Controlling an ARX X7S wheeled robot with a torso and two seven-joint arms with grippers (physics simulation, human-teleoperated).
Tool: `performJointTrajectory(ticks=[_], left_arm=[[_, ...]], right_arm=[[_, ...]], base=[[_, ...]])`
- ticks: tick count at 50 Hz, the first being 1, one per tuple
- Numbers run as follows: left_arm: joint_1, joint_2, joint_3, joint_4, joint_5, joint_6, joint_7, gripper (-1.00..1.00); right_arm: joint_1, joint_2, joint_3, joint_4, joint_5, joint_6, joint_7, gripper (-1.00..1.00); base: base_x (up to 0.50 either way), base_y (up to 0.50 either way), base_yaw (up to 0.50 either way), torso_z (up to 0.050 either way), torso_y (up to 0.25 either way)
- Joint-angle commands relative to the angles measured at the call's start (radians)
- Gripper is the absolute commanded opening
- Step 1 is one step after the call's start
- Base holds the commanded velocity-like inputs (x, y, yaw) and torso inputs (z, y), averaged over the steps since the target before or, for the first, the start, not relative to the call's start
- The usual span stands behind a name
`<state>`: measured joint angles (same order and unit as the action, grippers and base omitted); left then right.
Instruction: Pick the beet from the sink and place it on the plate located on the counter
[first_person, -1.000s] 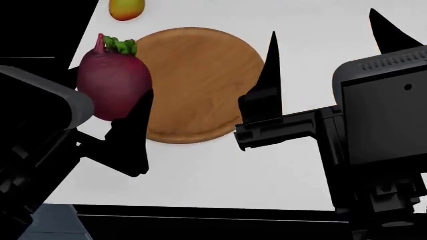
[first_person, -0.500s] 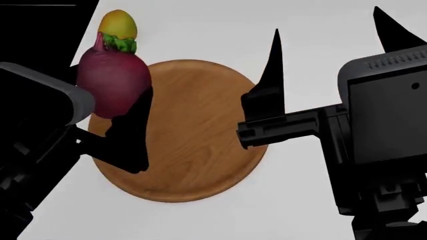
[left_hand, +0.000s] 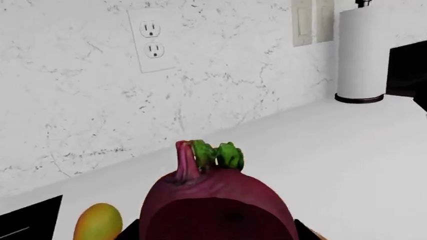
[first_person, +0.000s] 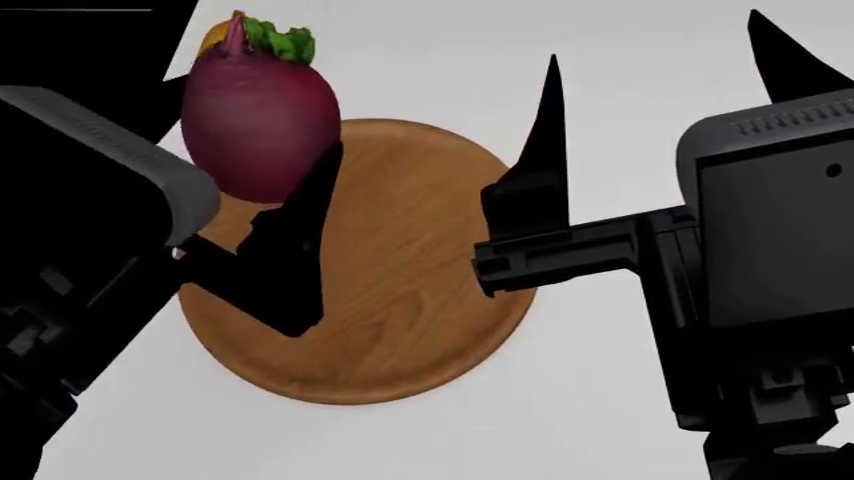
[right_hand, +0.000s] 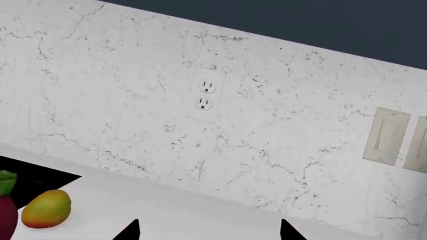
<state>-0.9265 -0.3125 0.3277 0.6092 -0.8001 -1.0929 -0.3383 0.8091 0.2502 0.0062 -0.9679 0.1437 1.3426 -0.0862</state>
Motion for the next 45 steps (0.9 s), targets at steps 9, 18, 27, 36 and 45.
performJointTrajectory(ticks=[9,18,27,36,45], left_arm=[[-0.058,0.244,-0.255,-0.074,0.282,-0.416,0.352,-1.00],[-0.113,0.242,-0.191,-0.177,0.258,-0.409,0.366,-1.00],[-0.093,0.226,-0.112,-0.291,0.275,-0.306,0.387,-1.00],[-0.093,0.225,-0.071,-0.364,0.281,-0.249,0.398,-1.00],[-0.082,0.222,-0.047,-0.402,0.280,-0.225,0.399,-1.00]], right_arm=[[-0.004,-0.002,0.002,0.005,-0.022,-0.007,-0.016,1.00],[0.000,-0.001,0.013,-0.008,-0.015,0.006,-0.016,1.00],[0.000,0.001,0.019,-0.010,-0.010,0.008,-0.015,1.00],[0.002,0.003,0.026,-0.016,-0.003,0.013,-0.015,1.00],[0.000,0.006,0.026,-0.015,0.001,0.010,-0.011,1.00]], base=[[0.00,0.00,0.00,0.000,0.000],[0.00,0.00,0.00,0.000,0.000],[0.00,0.00,0.00,0.000,0.000],[0.00,0.00,0.00,0.000,0.002],[0.00,0.00,0.00,0.000,0.000]])
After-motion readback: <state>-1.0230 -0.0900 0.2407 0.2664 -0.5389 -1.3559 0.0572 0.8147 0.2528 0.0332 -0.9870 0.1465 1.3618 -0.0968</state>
